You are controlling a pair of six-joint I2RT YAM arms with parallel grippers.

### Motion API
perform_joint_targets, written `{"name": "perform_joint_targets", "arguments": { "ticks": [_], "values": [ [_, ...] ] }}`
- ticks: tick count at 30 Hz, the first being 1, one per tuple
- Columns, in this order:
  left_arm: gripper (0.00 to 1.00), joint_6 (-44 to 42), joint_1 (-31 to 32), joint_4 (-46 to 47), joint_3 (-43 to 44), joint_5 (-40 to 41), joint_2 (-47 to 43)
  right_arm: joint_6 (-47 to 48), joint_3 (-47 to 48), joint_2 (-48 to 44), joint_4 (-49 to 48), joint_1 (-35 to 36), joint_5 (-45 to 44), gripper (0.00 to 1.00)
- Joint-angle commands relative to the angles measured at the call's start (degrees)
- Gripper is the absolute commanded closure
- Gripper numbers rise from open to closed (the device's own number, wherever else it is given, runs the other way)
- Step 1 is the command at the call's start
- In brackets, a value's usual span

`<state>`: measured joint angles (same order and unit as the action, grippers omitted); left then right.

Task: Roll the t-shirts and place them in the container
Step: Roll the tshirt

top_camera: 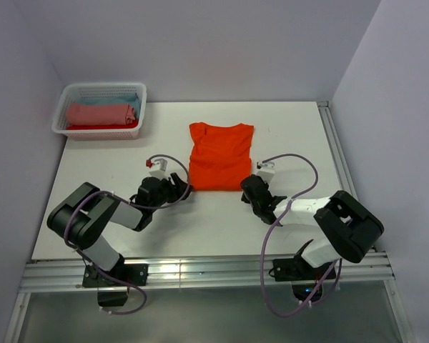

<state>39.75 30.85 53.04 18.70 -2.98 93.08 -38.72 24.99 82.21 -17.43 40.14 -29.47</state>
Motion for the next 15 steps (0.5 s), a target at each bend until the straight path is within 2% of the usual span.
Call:
{"name": "perform_joint_targets", "arguments": {
  "ticks": [1,6,9,15],
  "values": [
    [0.37,-2.30,1.05,-0.65,0.02,1.40,-0.62,-0.57,-0.12,-1.44,-1.47,0.11,-1.29,1.00],
    [0.39,-3.36,1.93,-5.12,4.15,2.72,1.93,-0.48,0.14,-1.09,-1.38,0.03,-0.76,1.00],
    [0.45,-2.74,1.93,-6.10,5.73,2.72,3.77,-0.48,0.06,-1.18,-1.64,0.11,-0.41,1.00],
    [0.80,-3.01,2.02,-8.47,8.28,2.28,5.45,-0.57,0.05,-1.70,-0.94,-0.06,0.21,1.00]
  ]
}}
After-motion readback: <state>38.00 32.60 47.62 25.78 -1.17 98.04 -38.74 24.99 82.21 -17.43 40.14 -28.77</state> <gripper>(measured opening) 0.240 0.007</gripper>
